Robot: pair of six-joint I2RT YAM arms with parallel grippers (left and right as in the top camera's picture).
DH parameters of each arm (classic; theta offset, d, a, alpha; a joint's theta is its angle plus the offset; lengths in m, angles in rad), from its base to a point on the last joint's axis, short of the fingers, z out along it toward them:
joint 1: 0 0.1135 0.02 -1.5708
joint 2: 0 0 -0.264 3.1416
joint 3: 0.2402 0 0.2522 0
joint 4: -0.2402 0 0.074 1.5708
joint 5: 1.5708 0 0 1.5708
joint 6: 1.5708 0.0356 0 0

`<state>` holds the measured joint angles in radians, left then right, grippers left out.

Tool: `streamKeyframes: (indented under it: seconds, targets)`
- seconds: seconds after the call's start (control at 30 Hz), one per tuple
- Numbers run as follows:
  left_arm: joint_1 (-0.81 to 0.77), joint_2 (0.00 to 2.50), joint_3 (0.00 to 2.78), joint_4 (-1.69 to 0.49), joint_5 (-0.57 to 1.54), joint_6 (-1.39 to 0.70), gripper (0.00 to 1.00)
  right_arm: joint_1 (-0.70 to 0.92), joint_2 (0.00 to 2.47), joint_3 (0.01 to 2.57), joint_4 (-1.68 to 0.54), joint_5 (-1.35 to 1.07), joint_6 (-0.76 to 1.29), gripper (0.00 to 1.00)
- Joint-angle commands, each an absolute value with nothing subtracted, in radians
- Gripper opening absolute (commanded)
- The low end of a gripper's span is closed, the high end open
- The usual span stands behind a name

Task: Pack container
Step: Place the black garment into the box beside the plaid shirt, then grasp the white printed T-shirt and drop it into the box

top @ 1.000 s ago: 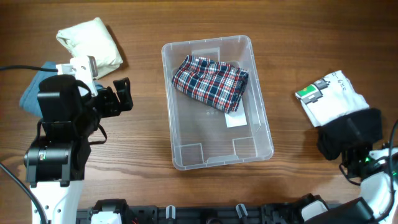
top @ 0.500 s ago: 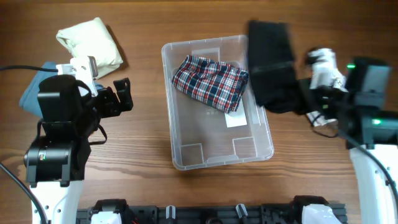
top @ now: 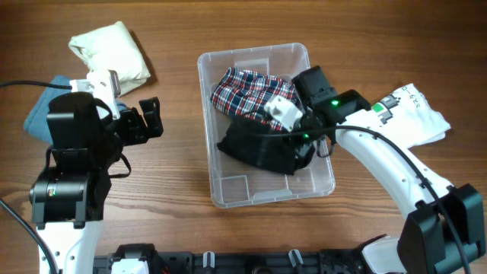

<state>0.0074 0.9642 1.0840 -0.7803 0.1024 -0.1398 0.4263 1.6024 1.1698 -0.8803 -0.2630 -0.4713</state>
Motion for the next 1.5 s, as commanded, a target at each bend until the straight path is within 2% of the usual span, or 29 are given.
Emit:
streamKeyframes:
  seconds: [0.0, 0.13, 0.23, 0.3, 0.4, 0.5, 0.6, 0.77, 1.03, 1.07, 1.1, 1.13, 1.17, 1.2, 1.23, 1.47]
  targets:
    - [0.003, 0.963, 1.106, -0.778, 0.099, -0.142, 1.0, 0.429, 1.584, 1.23, -0.842, 0.054, -0.212, 1.0]
    - [0.002, 0.962, 1.106, -0.779, 0.1, -0.142, 1.0, 0.398, 1.412, 1.296, -0.758, 0.206, -0.12, 1.0]
    - [0.002, 0.962, 1.106, -0.779, 0.1, -0.142, 0.99, 0.243, 1.302, 1.295, -0.73, 0.215, 0.133, 1.0]
    - [0.002, 0.962, 1.106, -0.779, 0.1, -0.142, 1.0, 0.072, 1.306, 1.289, -0.797, 0.14, 0.274, 1.0]
    - [0.002, 0.963, 1.106, -0.779, 0.1, -0.142, 1.0, -0.139, 1.355, 1.221, -0.831, -0.018, 0.367, 1.0]
    - [0.002, 0.963, 1.106, -0.78, 0.1, -0.142, 1.0, -0.324, 1.42, 1.095, -0.797, -0.166, 0.428, 1.0]
    - [0.002, 0.963, 1.106, -0.78, 0.1, -0.142, 1.0, -0.436, 1.462, 0.976, -0.688, -0.236, 0.431, 1.0]
    - [0.002, 0.963, 1.106, -0.78, 0.1, -0.142, 1.0, -0.543, 1.497, 0.805, -0.492, -0.278, 0.444, 1.0]
    - [0.002, 0.963, 1.106, -0.779, 0.1, -0.142, 1.0, -0.546, 1.636, 0.722, -0.258, -0.345, 0.448, 1.0]
    - [0.002, 0.963, 1.106, -0.779, 0.1, -0.142, 1.0, -0.546, 1.647, 0.722, -0.232, -0.375, 0.448, 0.97]
    - [0.002, 0.963, 1.106, -0.779, 0.1, -0.142, 1.0, -0.545, 1.65, 0.722, -0.215, -0.395, 0.444, 0.87]
    - [0.002, 0.963, 1.106, -0.78, 0.1, -0.142, 1.0, -0.545, 1.65, 0.722, -0.192, -0.413, 0.444, 0.67]
    - [0.002, 0.963, 1.106, -0.779, 0.1, -0.142, 1.0, -0.546, 1.649, 0.722, -0.162, -0.445, 0.439, 0.36]
    - [0.002, 0.962, 1.106, -0.779, 0.1, -0.142, 1.0, -0.545, 1.647, 0.722, -0.145, -0.475, 0.428, 0.11]
    - [0.002, 0.962, 1.106, -0.779, 0.1, -0.142, 1.0, -0.546, 1.64, 0.722, -0.121, -0.525, 0.418, 0.04]
    - [0.002, 0.963, 1.106, -0.78, 0.1, -0.142, 1.0, -0.516, 1.401, 0.8, -0.159, -0.727, 0.31, 0.04]
